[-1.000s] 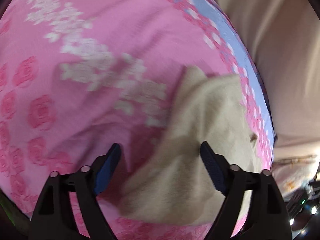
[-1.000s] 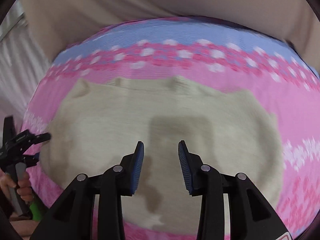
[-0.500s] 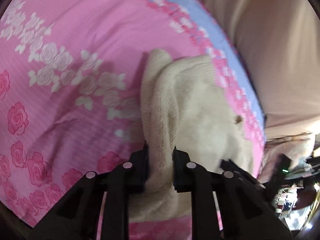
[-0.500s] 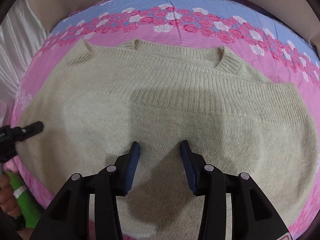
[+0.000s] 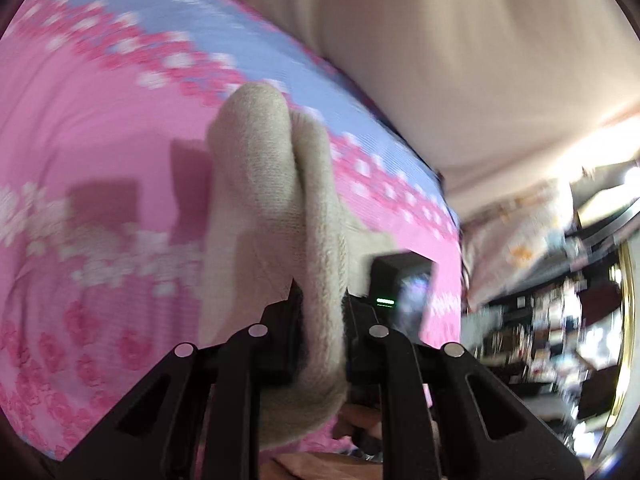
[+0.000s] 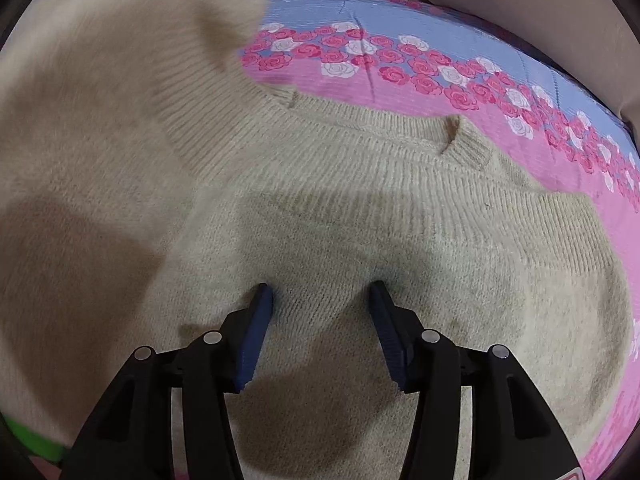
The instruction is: Fold small clothes
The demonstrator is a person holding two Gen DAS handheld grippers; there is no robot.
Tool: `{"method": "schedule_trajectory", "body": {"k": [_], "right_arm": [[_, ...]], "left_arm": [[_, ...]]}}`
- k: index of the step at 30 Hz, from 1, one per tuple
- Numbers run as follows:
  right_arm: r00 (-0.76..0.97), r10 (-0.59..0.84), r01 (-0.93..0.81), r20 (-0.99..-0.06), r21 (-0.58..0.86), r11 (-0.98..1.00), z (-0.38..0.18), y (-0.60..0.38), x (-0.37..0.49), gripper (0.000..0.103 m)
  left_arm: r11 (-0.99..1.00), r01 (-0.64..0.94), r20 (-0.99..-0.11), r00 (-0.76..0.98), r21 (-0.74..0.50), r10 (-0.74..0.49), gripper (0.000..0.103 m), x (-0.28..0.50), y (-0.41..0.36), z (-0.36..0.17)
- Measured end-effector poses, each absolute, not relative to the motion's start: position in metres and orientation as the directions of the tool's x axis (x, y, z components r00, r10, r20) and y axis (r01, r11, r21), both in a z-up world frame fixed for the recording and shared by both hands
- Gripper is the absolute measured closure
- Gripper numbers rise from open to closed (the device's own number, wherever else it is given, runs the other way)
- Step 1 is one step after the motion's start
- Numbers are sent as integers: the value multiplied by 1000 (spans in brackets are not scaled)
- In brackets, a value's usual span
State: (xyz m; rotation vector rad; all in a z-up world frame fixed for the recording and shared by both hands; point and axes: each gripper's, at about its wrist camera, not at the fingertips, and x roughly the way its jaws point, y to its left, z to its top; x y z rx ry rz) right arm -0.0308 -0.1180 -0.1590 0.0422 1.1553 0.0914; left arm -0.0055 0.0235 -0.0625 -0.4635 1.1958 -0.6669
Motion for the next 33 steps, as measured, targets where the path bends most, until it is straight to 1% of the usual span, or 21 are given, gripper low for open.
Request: {"method": "schedule_trajectory", "body": {"k": [2,3,5,6,7,12,15,18,20,23,25,26,27,28,30,31,32,33], "right_arm": [[414,127,-54,-902,115,992,-159,-122,-32,52],[418,161,-47,-894,156,987,-159,-128,-33,50],[430,267,-37,-862,279,960,-158,-147,-35,50],[439,308,-29,-844,329,944,-157,-158,-38,54],[455,346,-13,-820,382,924,-154,-173,-43,54],[505,377,91,-776,482,871,-150,-247,-76,53],[546,346,173,-763,506,845,-146,-300,-103,49],[571,313,261,-759,529,807,-144,-353,-131,48],[594,328,294,-735,577,762,-144,-384,-147,48],[609,375,308,-699,644,700,-145,-412,-157,42],[615,417,305,-670,689,658,-147,-421,-156,39],[614,435,304,-659,706,640,-150,-422,-156,38],[613,459,299,-643,726,619,-152,-423,-152,38],[618,490,289,-615,757,586,-152,-423,-147,36],[608,520,270,-601,772,576,-147,-416,-138,36],[594,527,256,-608,764,592,-144,-409,-129,36],[573,536,238,-620,752,615,-141,-399,-118,35],[558,545,231,-626,747,623,-139,-391,-118,29]], "left_arm": [[705,285,-686,180,-649,-705,88,-11,-3,-55],[701,308,-688,169,-643,-706,88,-13,-14,-52],[709,351,-704,167,-612,-690,88,-17,-35,-47],[704,360,-705,155,-612,-692,88,-18,-43,-45],[700,365,-705,147,-614,-694,88,-18,-50,-44],[687,418,-725,91,-595,-683,88,-20,-105,-42],[694,425,-752,46,-581,-657,88,-22,-145,-55],[709,431,-779,20,-559,-626,88,-26,-182,-74],[720,435,-800,-2,-541,-600,87,-29,-208,-92],[742,459,-848,-50,-488,-527,81,-35,-243,-127],[766,432,-869,-99,-476,-485,65,-37,-252,-150],[769,410,-862,-102,-491,-496,56,-40,-252,-155],[764,407,-855,-96,-501,-510,42,-42,-251,-153],[748,417,-842,-88,-516,-532,37,-45,-248,-144],[727,444,-829,-71,-524,-555,22,-50,-241,-128],[721,449,-819,-46,-528,-572,19,-51,-232,-117],[719,451,-806,-2,-529,-592,18,-50,-218,-104],[730,448,-803,43,-516,-595,16,-48,-205,-93]]}}
